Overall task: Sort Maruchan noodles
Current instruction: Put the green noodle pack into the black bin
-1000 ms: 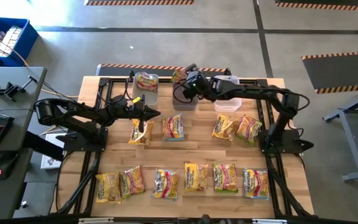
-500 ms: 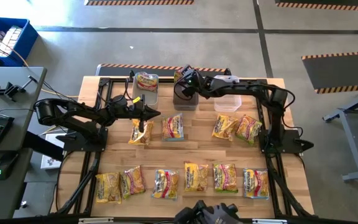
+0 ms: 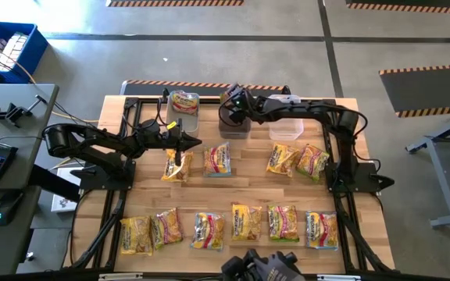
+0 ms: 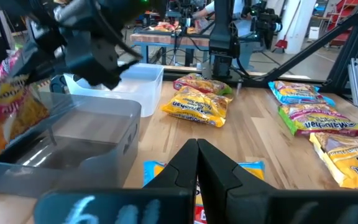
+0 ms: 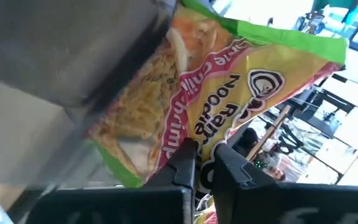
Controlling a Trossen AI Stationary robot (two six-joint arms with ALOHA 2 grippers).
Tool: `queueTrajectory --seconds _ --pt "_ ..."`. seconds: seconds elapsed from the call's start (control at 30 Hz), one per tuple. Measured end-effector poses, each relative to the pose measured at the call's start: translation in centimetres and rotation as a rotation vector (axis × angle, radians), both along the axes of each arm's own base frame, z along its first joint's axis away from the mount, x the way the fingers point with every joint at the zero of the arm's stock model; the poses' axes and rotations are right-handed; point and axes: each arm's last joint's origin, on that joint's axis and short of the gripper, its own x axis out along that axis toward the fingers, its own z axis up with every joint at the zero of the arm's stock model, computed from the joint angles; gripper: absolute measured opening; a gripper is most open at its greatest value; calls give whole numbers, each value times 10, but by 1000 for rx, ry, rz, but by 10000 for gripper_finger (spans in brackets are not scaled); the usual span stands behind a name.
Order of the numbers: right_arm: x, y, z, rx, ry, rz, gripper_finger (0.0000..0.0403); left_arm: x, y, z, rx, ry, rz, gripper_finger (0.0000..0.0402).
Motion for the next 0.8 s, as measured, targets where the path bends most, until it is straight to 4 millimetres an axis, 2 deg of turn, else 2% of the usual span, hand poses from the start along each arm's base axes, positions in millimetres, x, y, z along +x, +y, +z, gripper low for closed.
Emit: queueTrajectory --seconds 0.13,0.5,0.67,0.8 --pt "3 -1 -9 -4 19 -11 43 0 1 0 -2 1 23 0" --pt "5 -3 -5 -17 -39 -41 159 0 1 0 -4 1 24 0" --pt "7 -4 3 18 -60 -67 172 0 1 0 -5 1 24 0" --pt "8 -5 17 133 -104 -106 172 0 1 0 -5 1 24 0"
